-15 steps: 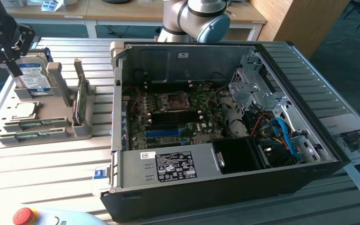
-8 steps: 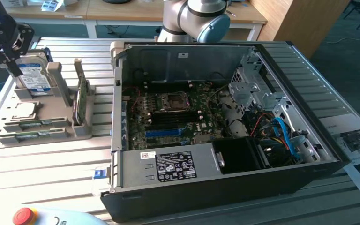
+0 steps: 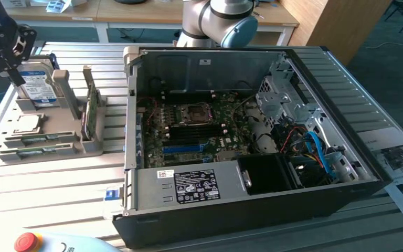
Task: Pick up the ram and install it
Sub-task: 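Pick up the ram and move it above insertion slot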
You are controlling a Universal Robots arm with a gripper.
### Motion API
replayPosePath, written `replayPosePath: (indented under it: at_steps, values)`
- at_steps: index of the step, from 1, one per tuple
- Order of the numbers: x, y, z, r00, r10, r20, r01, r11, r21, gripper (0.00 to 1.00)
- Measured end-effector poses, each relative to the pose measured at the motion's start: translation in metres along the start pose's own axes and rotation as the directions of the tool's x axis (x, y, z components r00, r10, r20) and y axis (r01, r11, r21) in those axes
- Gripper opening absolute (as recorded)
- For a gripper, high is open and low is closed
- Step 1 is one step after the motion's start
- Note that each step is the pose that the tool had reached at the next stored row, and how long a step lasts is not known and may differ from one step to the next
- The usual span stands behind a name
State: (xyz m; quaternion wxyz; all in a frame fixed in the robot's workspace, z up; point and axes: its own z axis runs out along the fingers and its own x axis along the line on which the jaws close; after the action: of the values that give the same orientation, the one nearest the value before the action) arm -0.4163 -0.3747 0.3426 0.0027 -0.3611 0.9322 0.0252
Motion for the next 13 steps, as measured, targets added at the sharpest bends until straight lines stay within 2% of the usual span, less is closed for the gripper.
replayPosePath:
  at_steps: [3,6,10,13]
  values:
    - [0.0000,0.0000,0.0000,0.9988,-0.049,-0.0021,0.049,0.9988,-0.0012,0.10]
    - [0.0000,0.0000,0.0000,0.9950,-0.100,-0.0044,0.100,0.9950,-0.0025,0.10]
    - [0.0000,0.0000,0.0000,0.9858,-0.168,-0.0072,0.168,0.9858,-0.0045,0.10]
    - [0.0000,0.0000,0.0000,0.9757,-0.219,-0.0093,0.219,0.9757,-0.0062,0.10]
